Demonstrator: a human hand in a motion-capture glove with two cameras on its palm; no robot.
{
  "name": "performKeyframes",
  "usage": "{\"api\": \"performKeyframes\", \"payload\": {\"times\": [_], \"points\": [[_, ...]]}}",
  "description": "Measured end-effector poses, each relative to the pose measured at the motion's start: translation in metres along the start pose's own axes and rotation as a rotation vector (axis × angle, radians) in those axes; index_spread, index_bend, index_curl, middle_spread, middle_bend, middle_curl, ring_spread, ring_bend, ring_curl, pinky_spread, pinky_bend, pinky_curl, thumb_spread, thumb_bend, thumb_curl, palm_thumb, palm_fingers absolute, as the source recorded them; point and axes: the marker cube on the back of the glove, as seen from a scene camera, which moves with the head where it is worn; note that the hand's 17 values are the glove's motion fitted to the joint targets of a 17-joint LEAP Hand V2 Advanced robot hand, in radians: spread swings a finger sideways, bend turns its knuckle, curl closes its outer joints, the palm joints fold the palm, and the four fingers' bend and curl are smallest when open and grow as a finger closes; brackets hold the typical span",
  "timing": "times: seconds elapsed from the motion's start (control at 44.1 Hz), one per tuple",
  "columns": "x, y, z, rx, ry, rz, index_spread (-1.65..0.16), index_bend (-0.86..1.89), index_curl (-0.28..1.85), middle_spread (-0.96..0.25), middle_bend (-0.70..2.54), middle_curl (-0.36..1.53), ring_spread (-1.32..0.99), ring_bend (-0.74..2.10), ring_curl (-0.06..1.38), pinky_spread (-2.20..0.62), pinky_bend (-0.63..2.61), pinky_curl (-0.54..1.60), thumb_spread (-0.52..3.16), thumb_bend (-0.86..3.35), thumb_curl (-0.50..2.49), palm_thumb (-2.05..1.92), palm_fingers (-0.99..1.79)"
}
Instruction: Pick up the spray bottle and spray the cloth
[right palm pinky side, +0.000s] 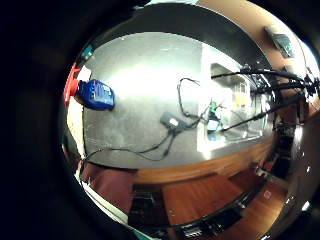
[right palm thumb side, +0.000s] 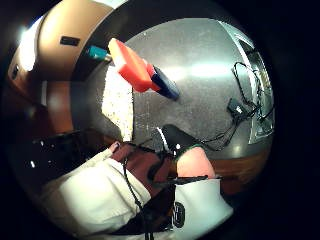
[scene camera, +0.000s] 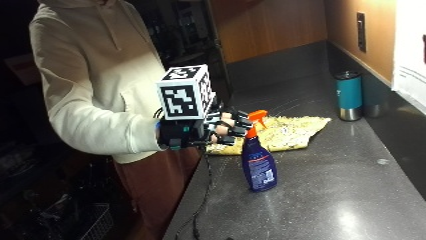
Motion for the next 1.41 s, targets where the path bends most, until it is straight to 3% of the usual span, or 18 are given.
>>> {"api": "performKeyframes", "payload": {"times": [0.159, 0.363, 0.794, 1.066, 1.406], "points": [[0.002, -0.001, 0.003, 0.002, -0.013, -0.002, -0.28, 0.15, 0.09, 0.01, 0.20, 0.10, 0.03, 0.21, 0.07, 0.12, 0.44, 0.17, 0.67, 0.22, 0.15, 0.50, 0.13], [-0.006, 0.004, 0.004, 0.051, -0.046, -0.011, -0.34, 0.15, 0.14, 0.01, 0.20, 0.16, 0.04, 0.24, 0.12, 0.15, 0.45, 0.22, 0.85, 0.15, 0.20, 0.54, 0.11], [-0.029, 0.047, 0.027, 0.208, -0.282, 0.041, -0.35, 0.13, 0.19, 0.01, 0.22, 0.25, 0.05, 0.28, 0.18, 0.17, 0.43, 0.28, 0.95, 0.01, 0.28, 0.61, 0.10], [-0.042, 0.069, 0.050, 0.446, -0.601, 0.135, -0.34, 0.12, 0.19, 0.00, 0.27, 0.29, 0.02, 0.34, 0.22, 0.15, 0.44, 0.30, 0.96, -0.02, 0.31, 0.64, 0.18], [-0.073, 0.046, 0.100, 0.494, -0.868, 0.247, -0.32, 0.09, 0.17, 0.00, 0.27, 0.31, 0.01, 0.39, 0.26, 0.15, 0.49, 0.34, 0.95, -0.02, 0.34, 0.67, 0.15]]}}
